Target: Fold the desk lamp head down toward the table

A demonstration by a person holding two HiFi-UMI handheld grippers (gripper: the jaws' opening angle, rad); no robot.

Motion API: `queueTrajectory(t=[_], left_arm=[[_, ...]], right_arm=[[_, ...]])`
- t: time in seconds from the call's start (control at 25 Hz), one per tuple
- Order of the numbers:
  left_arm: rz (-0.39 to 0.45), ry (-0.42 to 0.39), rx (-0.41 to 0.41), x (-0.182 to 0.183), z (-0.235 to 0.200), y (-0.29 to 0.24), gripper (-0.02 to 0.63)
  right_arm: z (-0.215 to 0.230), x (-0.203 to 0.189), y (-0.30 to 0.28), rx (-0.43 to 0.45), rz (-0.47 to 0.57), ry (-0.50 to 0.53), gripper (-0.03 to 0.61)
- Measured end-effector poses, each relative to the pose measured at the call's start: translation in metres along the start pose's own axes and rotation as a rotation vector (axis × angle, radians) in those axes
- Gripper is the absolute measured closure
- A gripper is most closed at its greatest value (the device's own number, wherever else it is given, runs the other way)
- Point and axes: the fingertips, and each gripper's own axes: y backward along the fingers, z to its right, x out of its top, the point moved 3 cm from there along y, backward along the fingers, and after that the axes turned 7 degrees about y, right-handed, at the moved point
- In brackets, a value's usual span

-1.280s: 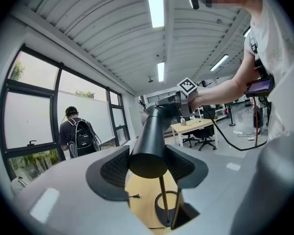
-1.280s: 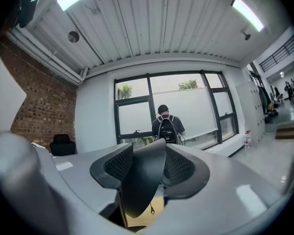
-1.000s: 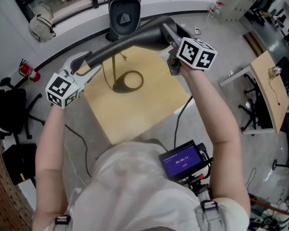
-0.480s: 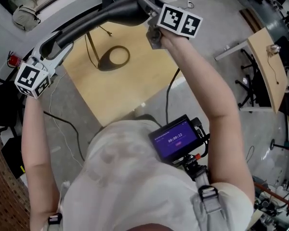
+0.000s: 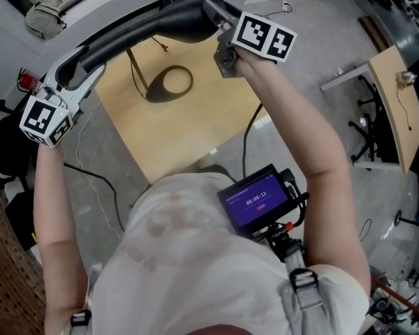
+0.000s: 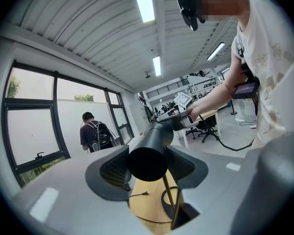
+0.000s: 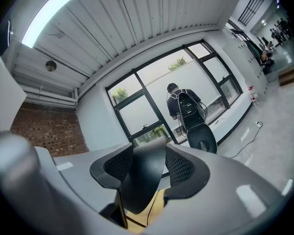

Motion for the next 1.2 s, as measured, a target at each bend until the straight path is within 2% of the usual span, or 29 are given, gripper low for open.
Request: queueTrajectory(t=[0.16, 0.8, 1.0, 1.2], left_arm=[[0.006, -0.012, 0.005, 0.005, 0.006, 0.006, 0.382], [-0.045, -0.036, 0.002, 0.022, -0.002, -0.024, 0.379], [-0.129, -0.043, 0.006, 0.026, 0.0, -0.025, 0.379], [-0.139, -0.062, 0.006, 0.029, 0.0, -0.025, 0.377]], right_arm=[[-0.002, -0.006, 0.008, 0.014, 0.001, -0.022, 0.371], [0.036, -0.023, -0.01, 0.057, -0.02, -0.156, 0.37], [0.042, -0.036, -0.017, 0.094, -0.035, -0.225, 0.37], [0.044, -0.05, -0.021, 0.121, -0.038, -0.267, 0.368]])
